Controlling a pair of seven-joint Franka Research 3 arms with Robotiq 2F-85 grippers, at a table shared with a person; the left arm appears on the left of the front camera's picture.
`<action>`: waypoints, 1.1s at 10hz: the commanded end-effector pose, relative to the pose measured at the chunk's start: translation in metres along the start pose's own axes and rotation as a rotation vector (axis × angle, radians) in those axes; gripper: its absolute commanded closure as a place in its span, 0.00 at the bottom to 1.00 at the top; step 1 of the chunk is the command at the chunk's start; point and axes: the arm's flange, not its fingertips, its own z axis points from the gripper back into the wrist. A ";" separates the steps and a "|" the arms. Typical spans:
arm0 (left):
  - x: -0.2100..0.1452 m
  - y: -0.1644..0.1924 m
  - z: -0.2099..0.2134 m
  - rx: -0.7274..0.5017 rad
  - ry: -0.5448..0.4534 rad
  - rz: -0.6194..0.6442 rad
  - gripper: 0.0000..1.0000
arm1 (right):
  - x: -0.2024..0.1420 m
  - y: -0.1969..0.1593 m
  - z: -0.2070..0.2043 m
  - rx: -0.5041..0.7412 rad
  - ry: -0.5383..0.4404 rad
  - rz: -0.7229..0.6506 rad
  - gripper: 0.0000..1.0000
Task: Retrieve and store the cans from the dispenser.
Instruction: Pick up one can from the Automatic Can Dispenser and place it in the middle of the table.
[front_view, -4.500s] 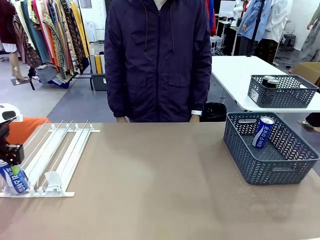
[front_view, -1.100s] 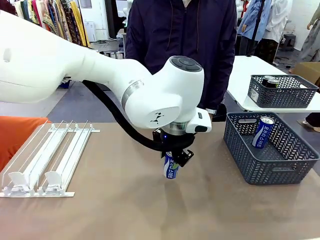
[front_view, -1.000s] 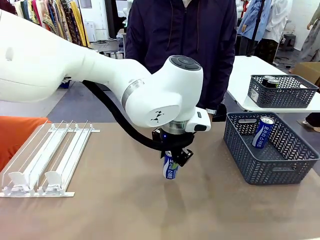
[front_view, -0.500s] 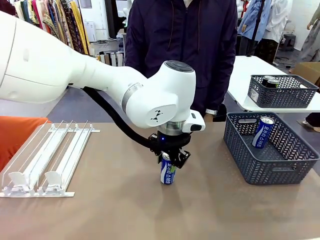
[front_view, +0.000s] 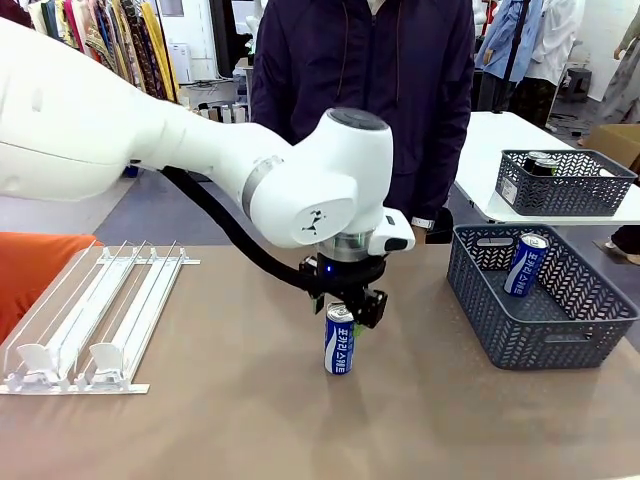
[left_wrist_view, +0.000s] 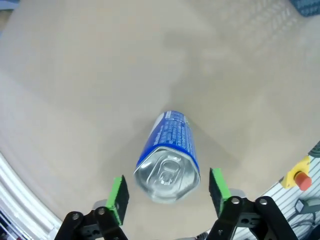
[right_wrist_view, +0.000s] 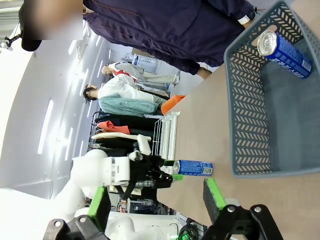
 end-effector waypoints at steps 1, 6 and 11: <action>-0.026 0.013 0.045 0.000 -0.089 0.070 0.00 | 0.001 0.003 0.000 0.015 -0.011 0.003 0.00; -0.198 0.181 0.184 -0.300 -0.332 0.392 0.00 | 0.001 0.003 0.000 0.015 -0.011 0.003 0.00; -0.400 0.385 0.168 -0.744 -0.514 0.830 0.00 | 0.001 0.003 0.000 0.015 -0.011 0.003 0.00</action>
